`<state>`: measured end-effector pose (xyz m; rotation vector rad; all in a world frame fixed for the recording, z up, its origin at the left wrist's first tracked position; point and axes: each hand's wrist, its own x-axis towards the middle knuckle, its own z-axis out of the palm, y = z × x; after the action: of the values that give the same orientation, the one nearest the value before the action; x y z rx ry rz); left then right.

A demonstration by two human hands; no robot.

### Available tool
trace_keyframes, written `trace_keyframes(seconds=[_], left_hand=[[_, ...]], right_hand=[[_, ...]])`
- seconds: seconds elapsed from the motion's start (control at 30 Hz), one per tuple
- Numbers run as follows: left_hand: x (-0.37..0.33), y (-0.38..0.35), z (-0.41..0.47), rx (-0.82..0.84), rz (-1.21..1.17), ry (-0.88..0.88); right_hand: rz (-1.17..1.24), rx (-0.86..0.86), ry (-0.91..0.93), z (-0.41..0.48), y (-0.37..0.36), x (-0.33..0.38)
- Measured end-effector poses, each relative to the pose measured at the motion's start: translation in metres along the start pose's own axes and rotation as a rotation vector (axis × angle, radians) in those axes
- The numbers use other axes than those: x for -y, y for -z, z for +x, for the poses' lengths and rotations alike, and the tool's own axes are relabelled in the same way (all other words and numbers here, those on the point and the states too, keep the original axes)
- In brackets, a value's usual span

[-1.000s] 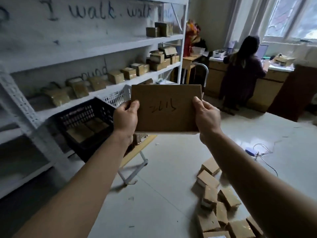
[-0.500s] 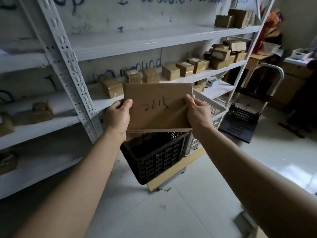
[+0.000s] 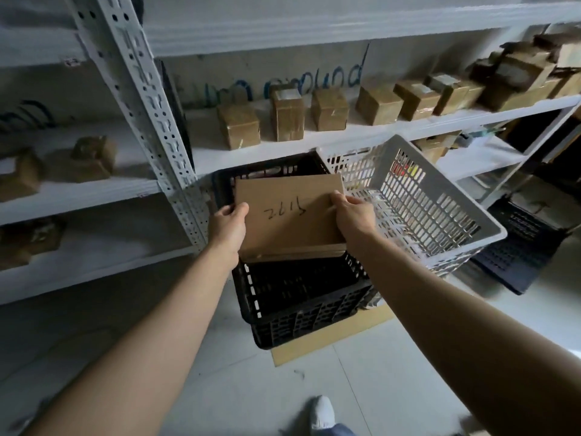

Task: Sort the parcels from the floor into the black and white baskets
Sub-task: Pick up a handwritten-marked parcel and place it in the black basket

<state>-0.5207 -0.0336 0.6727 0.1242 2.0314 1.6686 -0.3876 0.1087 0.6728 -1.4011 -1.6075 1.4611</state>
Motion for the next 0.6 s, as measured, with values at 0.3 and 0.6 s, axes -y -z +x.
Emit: trace_keyframes(seconds=[0.3, 0.6], left_hand=[[0.065, -0.043, 0.056, -0.038, 0.17, 0.291], [0.112, -0.068, 0.113, 0.101, 0.394, 0.562]], right_hand=[[-0.228, 0.25, -0.173, 0.081, -0.03, -0.071], [-0.34, 0.346, -0.433, 0.125, -0.05, -0.138]])
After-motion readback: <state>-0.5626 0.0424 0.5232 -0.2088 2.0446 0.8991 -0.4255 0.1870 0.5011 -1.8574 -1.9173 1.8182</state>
